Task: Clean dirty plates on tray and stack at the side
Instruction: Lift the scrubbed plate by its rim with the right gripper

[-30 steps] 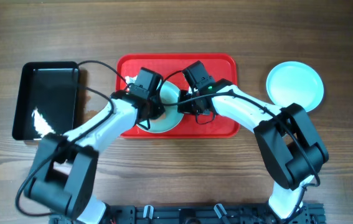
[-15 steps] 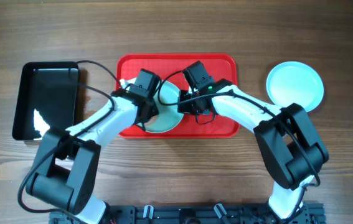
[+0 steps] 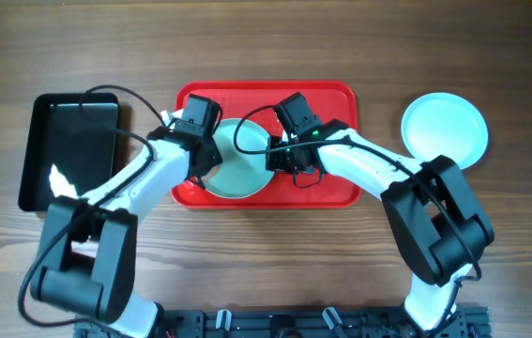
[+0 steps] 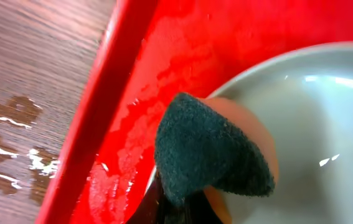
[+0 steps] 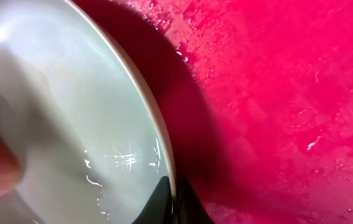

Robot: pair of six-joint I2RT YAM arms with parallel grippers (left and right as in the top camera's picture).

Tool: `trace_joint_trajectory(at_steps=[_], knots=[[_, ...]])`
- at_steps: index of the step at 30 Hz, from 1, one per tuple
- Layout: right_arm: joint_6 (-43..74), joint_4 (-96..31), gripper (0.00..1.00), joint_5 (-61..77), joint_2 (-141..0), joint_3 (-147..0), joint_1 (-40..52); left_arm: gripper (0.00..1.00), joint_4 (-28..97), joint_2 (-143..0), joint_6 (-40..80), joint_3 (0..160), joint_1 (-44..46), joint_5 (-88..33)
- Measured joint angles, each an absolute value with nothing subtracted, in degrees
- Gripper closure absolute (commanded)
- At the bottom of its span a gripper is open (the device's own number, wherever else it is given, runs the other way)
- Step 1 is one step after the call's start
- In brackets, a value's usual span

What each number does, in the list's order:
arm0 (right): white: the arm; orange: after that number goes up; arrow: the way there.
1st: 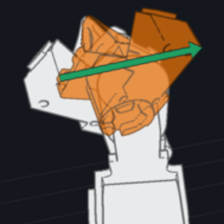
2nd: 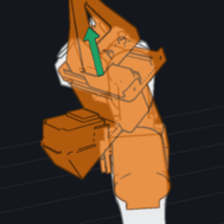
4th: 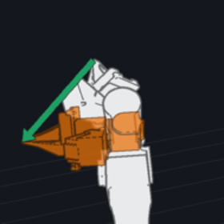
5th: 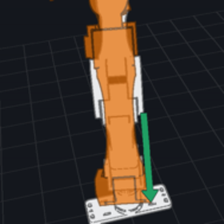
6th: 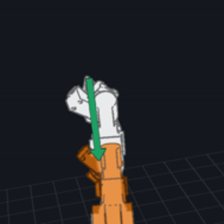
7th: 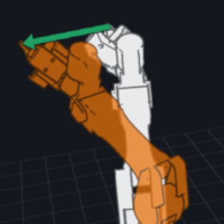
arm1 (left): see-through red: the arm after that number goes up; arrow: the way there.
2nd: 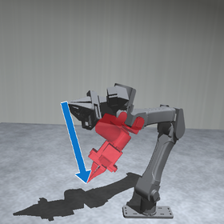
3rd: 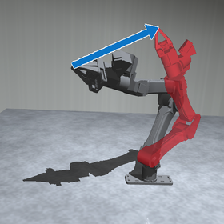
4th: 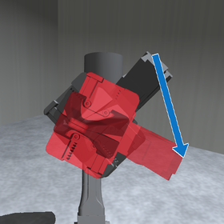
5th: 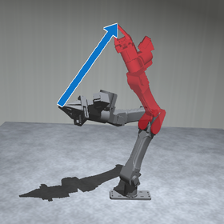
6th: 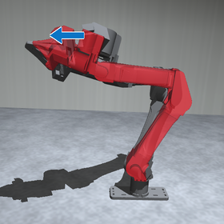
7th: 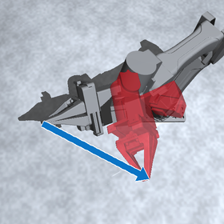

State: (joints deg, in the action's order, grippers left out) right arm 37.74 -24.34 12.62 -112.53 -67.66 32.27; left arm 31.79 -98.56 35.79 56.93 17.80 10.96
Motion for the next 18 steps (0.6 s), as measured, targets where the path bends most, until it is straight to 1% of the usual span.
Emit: trace_joint_trajectory(at_steps=[9,14,18], knots=[[37.7,-24.6,0.96,12.4,-112.5,-67.7,32.0,0.96,32.2,-81.1,35.8,58.4,15.9,14.1],[37.3,-26.3,0.96,11.2,-112.5,-68.4,31.9,0.96,35.1,-78.8,35.8,58.8,15.9,9.9],[35.7,-34.0,0.96,9.2,-112.3,-70.6,31.0,0.96,37.0,-79.5,35.8,58.8,16.0,5.3]])
